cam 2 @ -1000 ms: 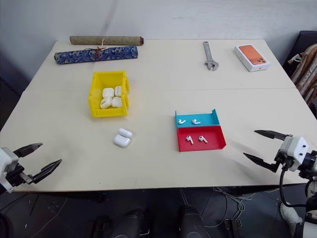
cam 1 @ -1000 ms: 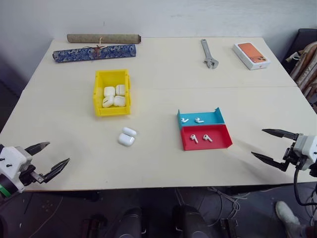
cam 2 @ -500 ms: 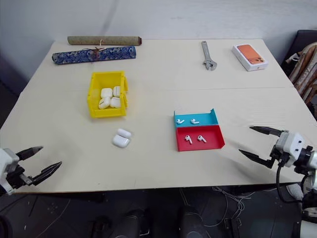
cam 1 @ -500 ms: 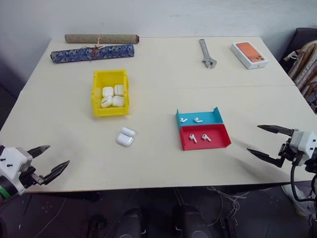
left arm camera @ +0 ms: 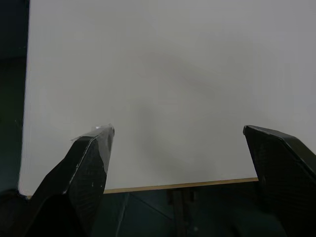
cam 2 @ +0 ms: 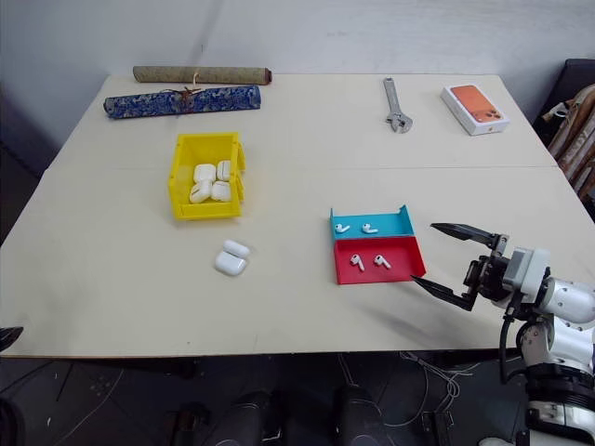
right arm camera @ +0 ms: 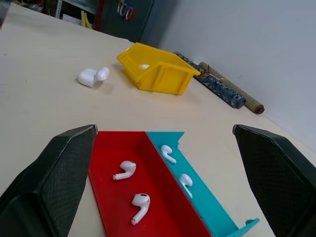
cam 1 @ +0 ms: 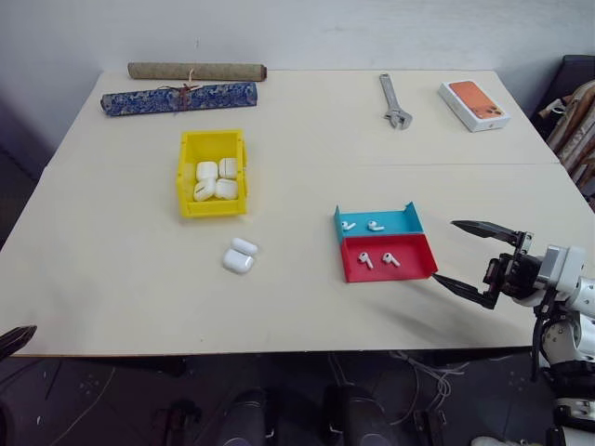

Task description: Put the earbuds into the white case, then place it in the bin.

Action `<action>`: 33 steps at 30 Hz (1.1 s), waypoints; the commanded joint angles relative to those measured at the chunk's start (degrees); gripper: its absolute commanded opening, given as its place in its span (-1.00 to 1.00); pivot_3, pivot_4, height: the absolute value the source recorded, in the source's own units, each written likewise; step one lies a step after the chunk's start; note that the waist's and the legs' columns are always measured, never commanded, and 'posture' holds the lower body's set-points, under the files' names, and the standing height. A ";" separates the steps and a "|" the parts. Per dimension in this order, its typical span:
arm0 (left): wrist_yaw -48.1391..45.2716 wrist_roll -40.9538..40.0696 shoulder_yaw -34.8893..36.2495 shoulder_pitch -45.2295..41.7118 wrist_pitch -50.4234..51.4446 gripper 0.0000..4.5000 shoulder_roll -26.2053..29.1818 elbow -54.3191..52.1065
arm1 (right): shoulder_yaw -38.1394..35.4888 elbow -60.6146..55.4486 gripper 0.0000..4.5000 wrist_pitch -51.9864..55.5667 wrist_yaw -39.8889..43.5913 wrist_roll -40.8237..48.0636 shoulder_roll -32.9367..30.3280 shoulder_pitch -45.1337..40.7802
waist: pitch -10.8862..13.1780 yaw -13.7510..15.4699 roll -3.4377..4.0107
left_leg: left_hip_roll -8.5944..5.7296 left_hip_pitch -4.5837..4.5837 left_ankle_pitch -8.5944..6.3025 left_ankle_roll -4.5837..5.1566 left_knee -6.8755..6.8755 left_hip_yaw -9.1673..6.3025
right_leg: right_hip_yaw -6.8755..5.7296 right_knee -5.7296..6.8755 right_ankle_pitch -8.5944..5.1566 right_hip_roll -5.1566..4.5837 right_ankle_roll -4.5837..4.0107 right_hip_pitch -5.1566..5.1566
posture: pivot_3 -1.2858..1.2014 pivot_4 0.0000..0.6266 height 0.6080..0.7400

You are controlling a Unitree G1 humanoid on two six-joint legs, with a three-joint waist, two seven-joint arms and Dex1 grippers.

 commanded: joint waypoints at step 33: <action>43.44 5.55 -54.57 -47.94 32.65 0.96 -29.68 -28.91 | 0.39 -9.28 1.00 -0.84 -1.36 0.73 2.36 8.70 | -0.08 1.94 0.12 | -0.03 -0.02 0.44 0.17 0.33 -0.04 | 0.13 0.29 0.00 0.22 0.00 0.08 | 0.03 -0.52 1.00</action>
